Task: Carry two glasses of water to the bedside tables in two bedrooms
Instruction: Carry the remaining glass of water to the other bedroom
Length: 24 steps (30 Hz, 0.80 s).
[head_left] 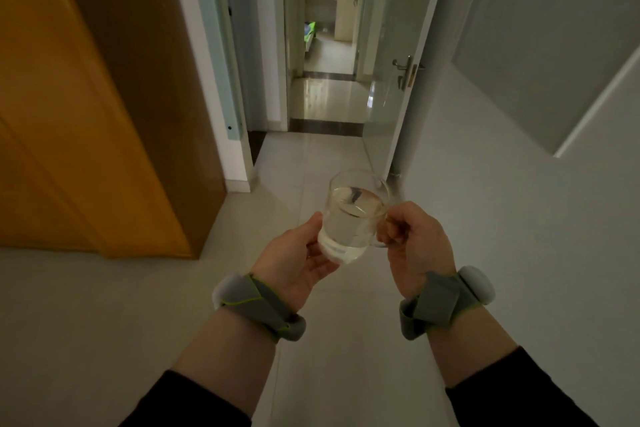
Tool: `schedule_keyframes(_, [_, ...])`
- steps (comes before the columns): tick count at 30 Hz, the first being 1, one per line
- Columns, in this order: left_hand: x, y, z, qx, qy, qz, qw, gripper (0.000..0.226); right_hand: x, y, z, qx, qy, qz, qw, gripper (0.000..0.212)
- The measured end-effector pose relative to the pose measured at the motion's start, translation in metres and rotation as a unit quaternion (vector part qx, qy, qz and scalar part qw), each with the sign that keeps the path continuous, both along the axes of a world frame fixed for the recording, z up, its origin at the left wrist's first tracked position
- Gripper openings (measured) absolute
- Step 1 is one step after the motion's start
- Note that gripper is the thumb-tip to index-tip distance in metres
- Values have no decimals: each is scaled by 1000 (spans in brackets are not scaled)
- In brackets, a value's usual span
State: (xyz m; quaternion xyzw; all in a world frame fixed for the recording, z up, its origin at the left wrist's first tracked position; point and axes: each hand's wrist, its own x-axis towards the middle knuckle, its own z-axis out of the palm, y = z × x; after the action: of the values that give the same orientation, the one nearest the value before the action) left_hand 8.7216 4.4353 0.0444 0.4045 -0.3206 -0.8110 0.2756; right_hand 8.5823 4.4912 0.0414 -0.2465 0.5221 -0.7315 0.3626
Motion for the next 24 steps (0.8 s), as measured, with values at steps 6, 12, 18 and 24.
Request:
schedule_keyframes(6, [-46,-110,-13,-1,1,-12,1000,43,-44,-107,-7,-7,20,-5,1000,48])
schedule_keyframes(12, [-93,-237,-2,-17,-1,-31,999,42,-89,-230,1,-6,-1,-35,999,49])
schedule_keyframes(18, [-138,-322,-2,-9,-1,-32,999,39,-135,-313,-1,-5,-9,-39,999,50])
schedule_keyframes(24, [-205,-410,-9,-1,-8,-27,1000,37,-204,-401,-8,5,19,-28,999,48])
